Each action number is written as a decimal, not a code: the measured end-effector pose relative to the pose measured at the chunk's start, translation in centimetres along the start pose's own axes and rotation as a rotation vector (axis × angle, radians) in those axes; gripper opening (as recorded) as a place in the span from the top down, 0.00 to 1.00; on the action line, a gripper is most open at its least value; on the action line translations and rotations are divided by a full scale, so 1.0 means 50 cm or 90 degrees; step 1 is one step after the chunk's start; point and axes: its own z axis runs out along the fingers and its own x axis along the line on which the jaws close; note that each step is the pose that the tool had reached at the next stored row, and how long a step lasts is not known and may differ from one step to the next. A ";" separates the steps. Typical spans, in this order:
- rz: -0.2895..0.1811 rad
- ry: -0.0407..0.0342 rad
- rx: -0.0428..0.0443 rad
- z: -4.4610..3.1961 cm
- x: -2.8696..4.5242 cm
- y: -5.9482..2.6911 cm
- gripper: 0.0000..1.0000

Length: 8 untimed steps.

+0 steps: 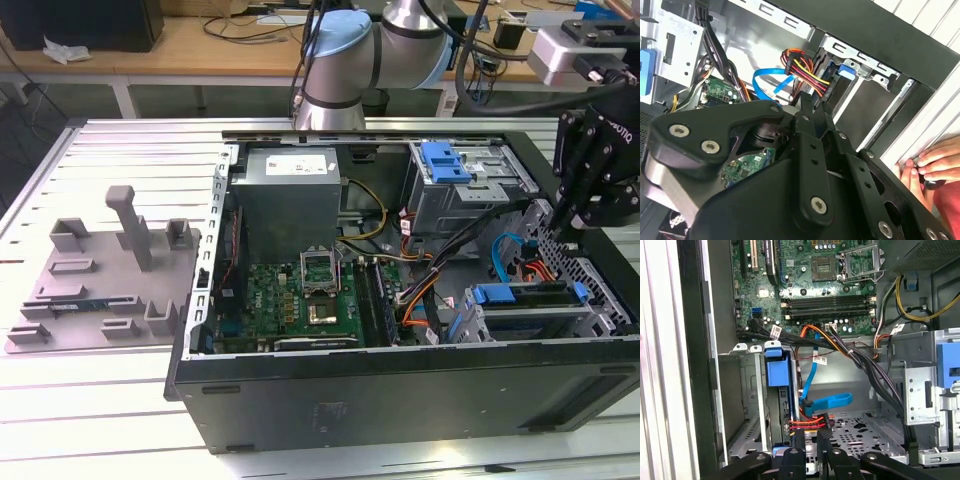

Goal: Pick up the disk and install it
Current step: 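Insert the second disk wire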

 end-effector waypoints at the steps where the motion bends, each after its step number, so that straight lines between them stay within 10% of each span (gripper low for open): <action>1: -0.001 0.0001 -0.0017 0.000 0.000 0.000 0.76; 8: -0.016 0.0013 -0.0169 0.002 0.000 0.000 0.76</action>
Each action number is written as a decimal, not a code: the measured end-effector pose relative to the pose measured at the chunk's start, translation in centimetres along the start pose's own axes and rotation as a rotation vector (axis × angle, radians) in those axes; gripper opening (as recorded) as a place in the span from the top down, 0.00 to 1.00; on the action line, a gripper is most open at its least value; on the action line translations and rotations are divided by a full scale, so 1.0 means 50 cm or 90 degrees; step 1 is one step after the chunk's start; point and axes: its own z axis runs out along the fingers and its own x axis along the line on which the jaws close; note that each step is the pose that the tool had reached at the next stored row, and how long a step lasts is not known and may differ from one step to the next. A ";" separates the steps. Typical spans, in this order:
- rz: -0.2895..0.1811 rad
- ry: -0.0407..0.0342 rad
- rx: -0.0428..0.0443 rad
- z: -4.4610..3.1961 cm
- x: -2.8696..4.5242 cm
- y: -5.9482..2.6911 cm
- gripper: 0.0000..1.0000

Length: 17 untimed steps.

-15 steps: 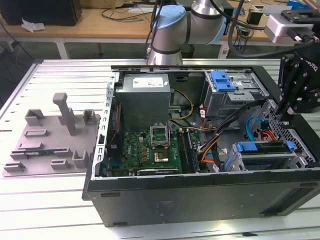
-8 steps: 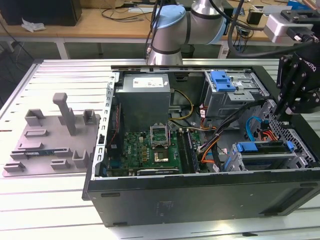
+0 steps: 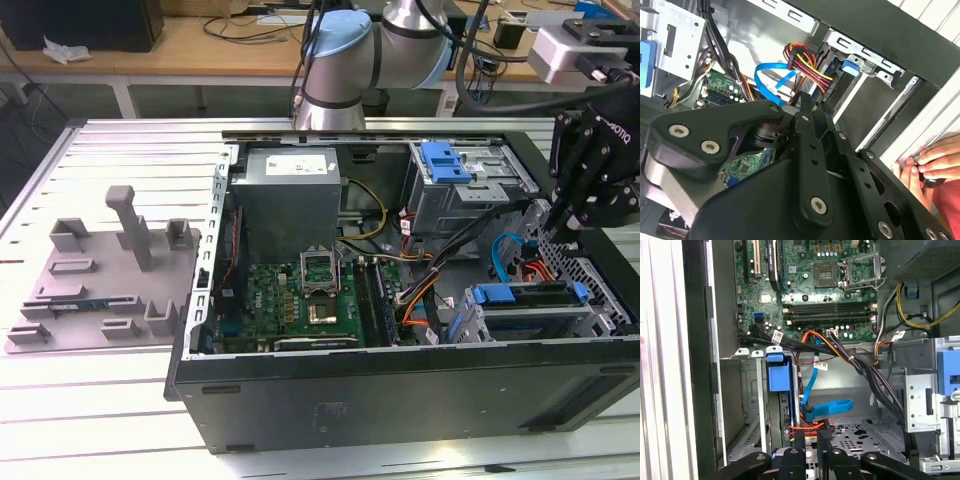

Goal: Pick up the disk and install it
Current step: 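Insert the second disk wire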

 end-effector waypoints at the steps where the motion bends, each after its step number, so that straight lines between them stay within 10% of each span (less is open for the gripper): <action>1: -0.003 0.0000 -0.0014 0.001 0.000 0.000 0.76; 14: -0.040 0.0071 -0.0201 0.016 -0.010 0.008 0.76; 17: -0.041 0.0147 -0.0233 0.019 -0.010 0.009 0.76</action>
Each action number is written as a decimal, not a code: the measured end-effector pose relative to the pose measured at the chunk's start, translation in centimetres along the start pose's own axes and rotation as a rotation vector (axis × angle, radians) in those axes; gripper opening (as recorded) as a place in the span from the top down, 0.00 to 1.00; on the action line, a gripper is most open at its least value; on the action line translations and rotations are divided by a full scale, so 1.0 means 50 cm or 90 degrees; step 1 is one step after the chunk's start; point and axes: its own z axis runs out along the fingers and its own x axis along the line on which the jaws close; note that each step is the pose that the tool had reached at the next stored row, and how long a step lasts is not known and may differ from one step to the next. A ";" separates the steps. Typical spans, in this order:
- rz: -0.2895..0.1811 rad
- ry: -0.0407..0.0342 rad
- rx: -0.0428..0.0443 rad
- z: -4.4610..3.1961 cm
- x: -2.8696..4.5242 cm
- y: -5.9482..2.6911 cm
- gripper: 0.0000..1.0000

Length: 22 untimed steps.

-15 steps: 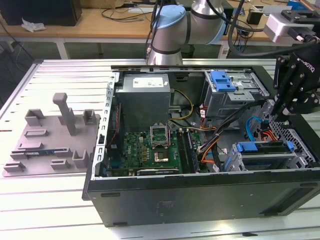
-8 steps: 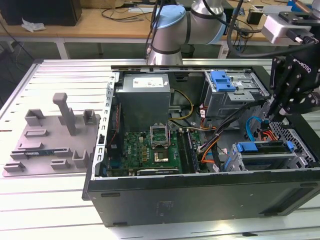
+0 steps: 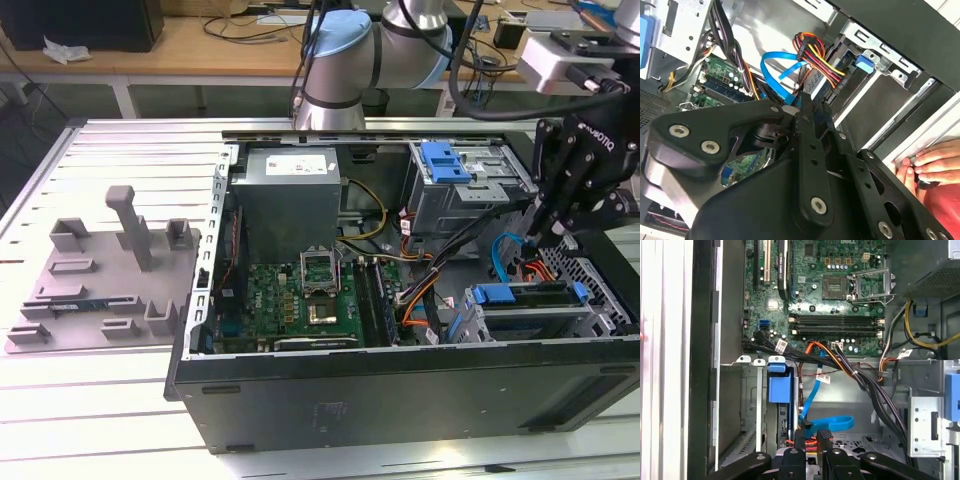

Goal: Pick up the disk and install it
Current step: 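Insert the second disk wire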

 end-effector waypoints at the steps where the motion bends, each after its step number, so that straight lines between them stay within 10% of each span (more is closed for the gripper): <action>1: 0.000 0.0025 -0.0011 0.001 0.000 0.000 0.76; 6: -0.001 0.0159 -0.0041 0.010 -0.002 0.000 0.76; 22: 0.000 0.0280 -0.0043 0.024 -0.010 0.008 0.76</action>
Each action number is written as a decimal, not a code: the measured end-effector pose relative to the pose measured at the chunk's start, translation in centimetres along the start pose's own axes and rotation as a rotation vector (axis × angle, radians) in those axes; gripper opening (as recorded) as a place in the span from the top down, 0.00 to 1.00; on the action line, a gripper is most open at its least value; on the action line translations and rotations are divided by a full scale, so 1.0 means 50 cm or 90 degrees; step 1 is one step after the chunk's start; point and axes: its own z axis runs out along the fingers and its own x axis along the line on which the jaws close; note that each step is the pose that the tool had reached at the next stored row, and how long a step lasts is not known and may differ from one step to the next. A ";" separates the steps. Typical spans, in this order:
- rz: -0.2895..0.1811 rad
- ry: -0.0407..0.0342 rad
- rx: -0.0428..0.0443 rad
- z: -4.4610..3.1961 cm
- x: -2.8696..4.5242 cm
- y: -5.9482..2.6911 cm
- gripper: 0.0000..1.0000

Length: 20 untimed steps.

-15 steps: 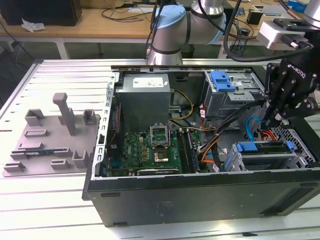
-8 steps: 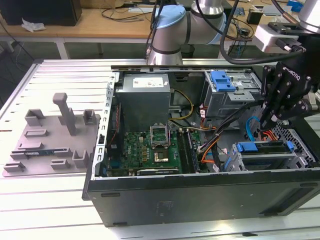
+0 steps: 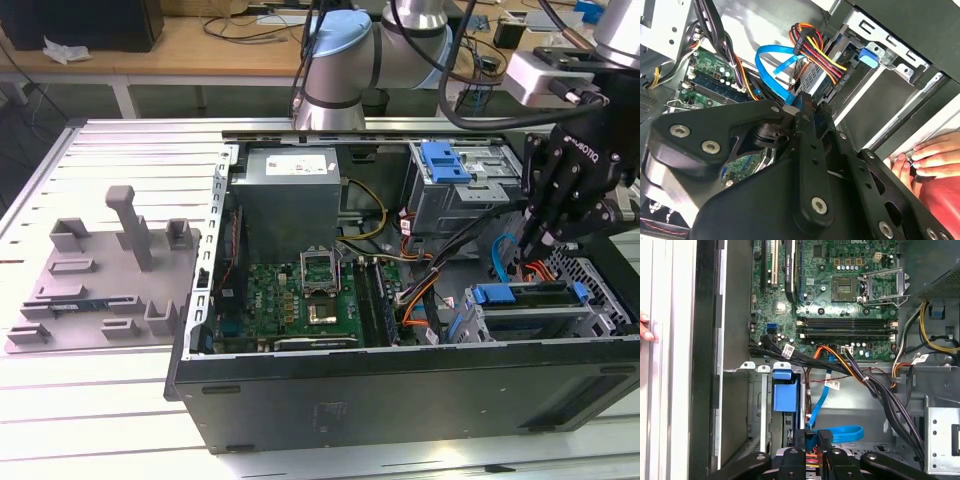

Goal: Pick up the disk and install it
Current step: 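Insert the second disk wire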

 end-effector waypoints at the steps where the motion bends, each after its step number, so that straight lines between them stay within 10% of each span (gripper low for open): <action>1: 0.000 0.0005 0.0000 0.000 0.000 0.001 0.77; 14: 0.000 0.0014 0.0000 0.002 0.006 0.002 0.84; 18: 0.000 -0.0051 0.0000 0.003 0.017 0.002 0.84; 20: 0.000 -0.0166 0.0001 0.003 0.020 0.001 0.84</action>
